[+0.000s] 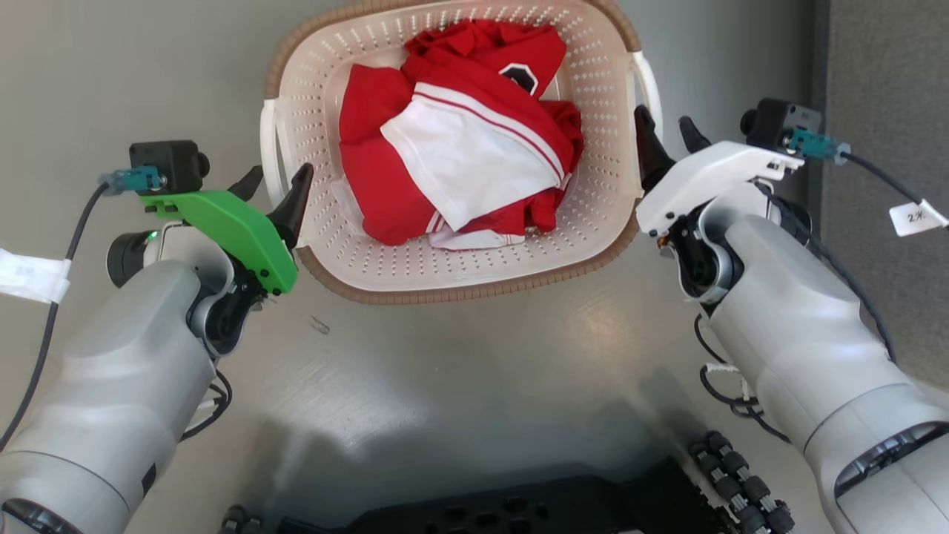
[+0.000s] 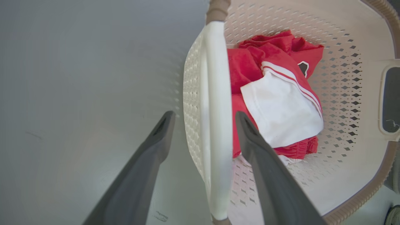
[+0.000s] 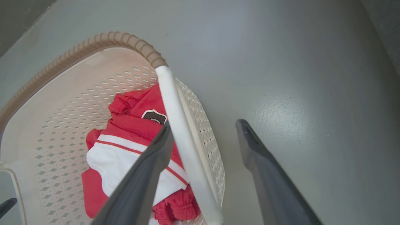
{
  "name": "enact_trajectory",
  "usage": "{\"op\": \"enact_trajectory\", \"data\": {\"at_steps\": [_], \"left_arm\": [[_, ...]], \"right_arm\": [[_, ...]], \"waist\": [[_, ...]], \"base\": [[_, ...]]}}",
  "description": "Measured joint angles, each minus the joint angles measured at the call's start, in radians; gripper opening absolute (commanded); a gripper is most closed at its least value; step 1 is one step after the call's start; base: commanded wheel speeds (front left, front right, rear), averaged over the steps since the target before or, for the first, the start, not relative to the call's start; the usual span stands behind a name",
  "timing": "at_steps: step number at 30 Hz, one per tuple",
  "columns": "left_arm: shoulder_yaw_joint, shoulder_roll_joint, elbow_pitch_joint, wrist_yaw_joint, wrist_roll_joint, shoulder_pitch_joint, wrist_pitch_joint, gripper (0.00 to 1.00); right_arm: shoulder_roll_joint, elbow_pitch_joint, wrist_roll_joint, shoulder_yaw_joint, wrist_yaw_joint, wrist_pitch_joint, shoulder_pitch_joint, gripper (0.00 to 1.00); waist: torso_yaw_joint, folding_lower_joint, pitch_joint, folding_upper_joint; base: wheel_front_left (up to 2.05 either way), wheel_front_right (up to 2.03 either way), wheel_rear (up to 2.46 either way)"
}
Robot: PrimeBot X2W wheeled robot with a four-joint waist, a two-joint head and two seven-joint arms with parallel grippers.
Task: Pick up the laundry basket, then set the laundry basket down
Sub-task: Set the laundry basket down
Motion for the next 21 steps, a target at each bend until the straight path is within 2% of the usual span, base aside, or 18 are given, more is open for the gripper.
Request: {"op": "enact_trajectory", "data": {"at_steps": [21], "left_arm": [[-0.009,0.002,0.026,0.000,-0.034,0.092,-0.052,1.00]], "right_arm": [[0.001,-0.012,-0.050,-0.072,0.022,0.000,0.106,1.00]], "waist": [[-0.021,0.0000,-0.197,0.0000]], "base": [[0.00,0.00,0.00]]}}
